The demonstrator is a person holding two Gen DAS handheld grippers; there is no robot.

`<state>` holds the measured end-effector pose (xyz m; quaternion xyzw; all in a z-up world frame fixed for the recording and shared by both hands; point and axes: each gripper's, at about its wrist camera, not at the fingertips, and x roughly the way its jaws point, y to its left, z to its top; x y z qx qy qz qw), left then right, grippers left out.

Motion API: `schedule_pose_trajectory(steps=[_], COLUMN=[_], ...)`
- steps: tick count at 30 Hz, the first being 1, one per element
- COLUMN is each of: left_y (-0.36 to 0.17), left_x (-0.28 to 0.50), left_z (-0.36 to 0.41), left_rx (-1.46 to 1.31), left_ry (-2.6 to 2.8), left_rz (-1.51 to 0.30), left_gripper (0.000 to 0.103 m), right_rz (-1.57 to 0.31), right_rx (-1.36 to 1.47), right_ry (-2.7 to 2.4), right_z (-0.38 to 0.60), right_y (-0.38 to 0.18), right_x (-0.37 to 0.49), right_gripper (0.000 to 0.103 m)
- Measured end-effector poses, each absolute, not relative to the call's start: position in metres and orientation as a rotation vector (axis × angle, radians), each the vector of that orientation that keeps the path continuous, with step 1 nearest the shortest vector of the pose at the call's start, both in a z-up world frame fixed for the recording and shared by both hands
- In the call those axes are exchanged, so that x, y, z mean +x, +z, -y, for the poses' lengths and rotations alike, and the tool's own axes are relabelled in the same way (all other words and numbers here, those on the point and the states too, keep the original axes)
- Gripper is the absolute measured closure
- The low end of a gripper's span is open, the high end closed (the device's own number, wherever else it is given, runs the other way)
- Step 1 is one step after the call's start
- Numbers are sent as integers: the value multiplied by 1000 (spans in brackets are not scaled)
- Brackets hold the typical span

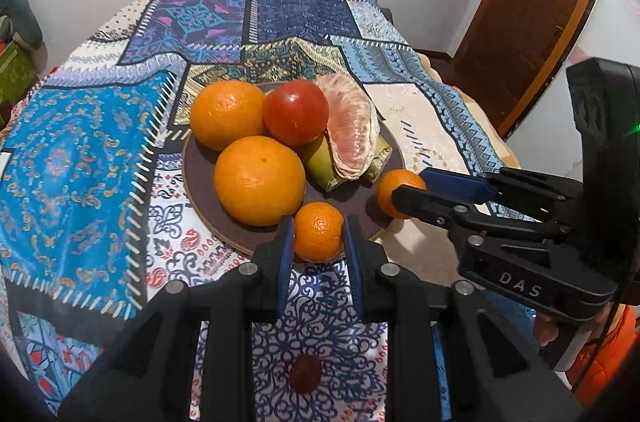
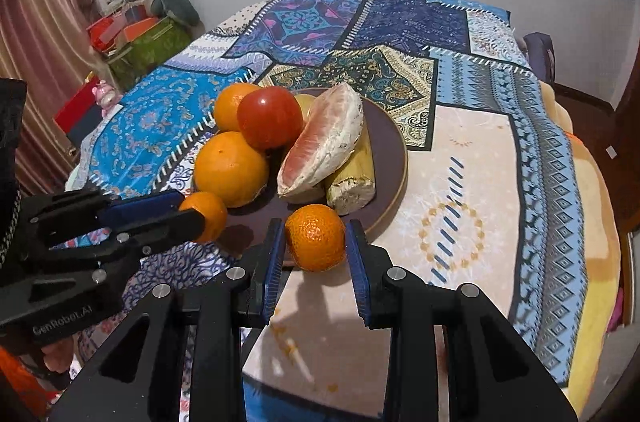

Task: Organize fruits
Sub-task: 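Place both mandarins onto the plate beside the large oranges, then grasp a dark red date with the left tool while the right grasps the other date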

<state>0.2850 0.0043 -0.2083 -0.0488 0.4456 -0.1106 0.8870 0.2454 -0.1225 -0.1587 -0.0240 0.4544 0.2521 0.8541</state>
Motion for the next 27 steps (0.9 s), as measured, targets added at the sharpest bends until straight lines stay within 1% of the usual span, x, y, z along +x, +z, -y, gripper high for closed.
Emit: schedule_pose_trajectory(steps=[6, 15, 22, 25, 27], left_y=[-221, -225, -208, -196, -189], left_x=[294, 298, 283, 272, 266], left_z=[-1, -4, -7, -8, -9], left_rx=[-102, -124, -130, -116, -110], left_ry=[-247, -236, -234, -224, -220], left_rz=[-943, -957, -932, -910, -901], left_gripper=[79, 79, 79, 79, 79], right_rz=[-958, -966, -940, -931, -925], right_rx=[-56, -72, -78, -77, -78], right_ry=[542, 548, 527, 510, 492], right_z=[119, 115, 126, 134, 140], right_y=[-163, -164, -147, -138, -132], right_x=[256, 257, 247, 240, 234], right_gripper=[75, 75, 74, 72, 66])
